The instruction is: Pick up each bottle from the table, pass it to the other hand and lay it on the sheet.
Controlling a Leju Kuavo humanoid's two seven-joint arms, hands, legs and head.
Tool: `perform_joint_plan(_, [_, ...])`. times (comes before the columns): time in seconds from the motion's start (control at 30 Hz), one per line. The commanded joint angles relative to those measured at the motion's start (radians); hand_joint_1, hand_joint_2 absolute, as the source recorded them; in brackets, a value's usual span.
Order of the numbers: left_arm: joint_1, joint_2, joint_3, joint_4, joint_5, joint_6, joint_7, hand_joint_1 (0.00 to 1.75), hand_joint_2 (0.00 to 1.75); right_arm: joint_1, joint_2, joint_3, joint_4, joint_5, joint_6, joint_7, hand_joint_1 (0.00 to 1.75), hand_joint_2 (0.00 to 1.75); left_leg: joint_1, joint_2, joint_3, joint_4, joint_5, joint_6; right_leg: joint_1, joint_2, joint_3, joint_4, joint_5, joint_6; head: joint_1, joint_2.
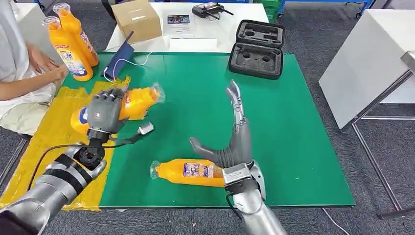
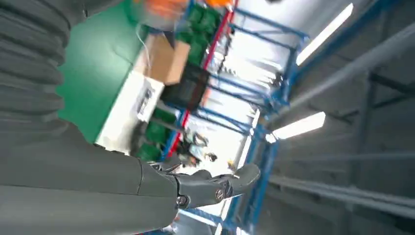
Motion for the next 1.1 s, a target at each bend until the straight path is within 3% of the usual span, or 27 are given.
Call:
perform_joint_plan(0.03, [-0.081,-0.131,-0.152,0.508,0.070,-0.011,-0.152,1.75,1.75,-0.051,-0.064,0.006,-0.004,-0.009,-0.001,0.021,0.00,1.75,0.001,0.000,0.005,0.000,-0.002,-0.001,0.001,0.000,0.007,-0.001,-0.002,-0.001,0.000,0.000])
perform_joint_plan(0.23, [-0.082,-0.126,-0.149,0.510,0.070,-0.006,-0.156,1.75,1.75,-0.046,-0.062,0.009,0.001,-0.009,-0.001,0.021,0.00,1.75,0.002,-0.001,0.004,0.001,-0.003,-0.002,0.002,-0.001,0.005,0.000,-0.003,-0.001,0.000,0.000])
perform_joint_plan(0.5, [-0.027,-0.121,-0.020,0.545,0.117,-0.128,-0.237,1.75,1.75,-0.044,-0.065,0.005,0.028,0.015,0.005,0.024,0.00,1.75,0.002,0.002,0.005,-0.001,-0.002,-0.001,0.001,0.002,0.007,-0.001,-0.001,-0.001,0.000,0.000])
perform_joint_plan(0.53, [-0.015,-0.123,0.019,0.549,0.123,-0.118,-0.212,0.16,1.75,-0.043,-0.060,0.000,0.038,0.017,0.007,0.024,0.00,1.75,0.002,0.003,0.008,-0.001,-0.003,-0.002,0.001,0.003,0.009,-0.002,-0.002,-0.002,0.000,0.000])
perform_joint_plan(0.57, [-0.012,-0.123,0.019,0.550,0.114,-0.113,-0.191,0.00,1.75,-0.042,-0.059,-0.001,0.040,0.018,0.007,0.024,0.00,1.75,0.002,0.002,0.009,-0.001,-0.003,-0.002,0.002,0.003,0.010,-0.002,-0.002,-0.002,0.000,0.000])
perform_joint_plan(1.1, [0.015,-0.100,0.177,0.481,0.022,0.003,0.004,0.00,1.75,-0.055,-0.066,0.037,0.164,0.149,0.052,0.099,0.00,1.75,0.002,0.002,0.009,-0.001,-0.002,-0.002,0.002,0.002,0.011,-0.001,-0.002,-0.002,0.000,0.000])
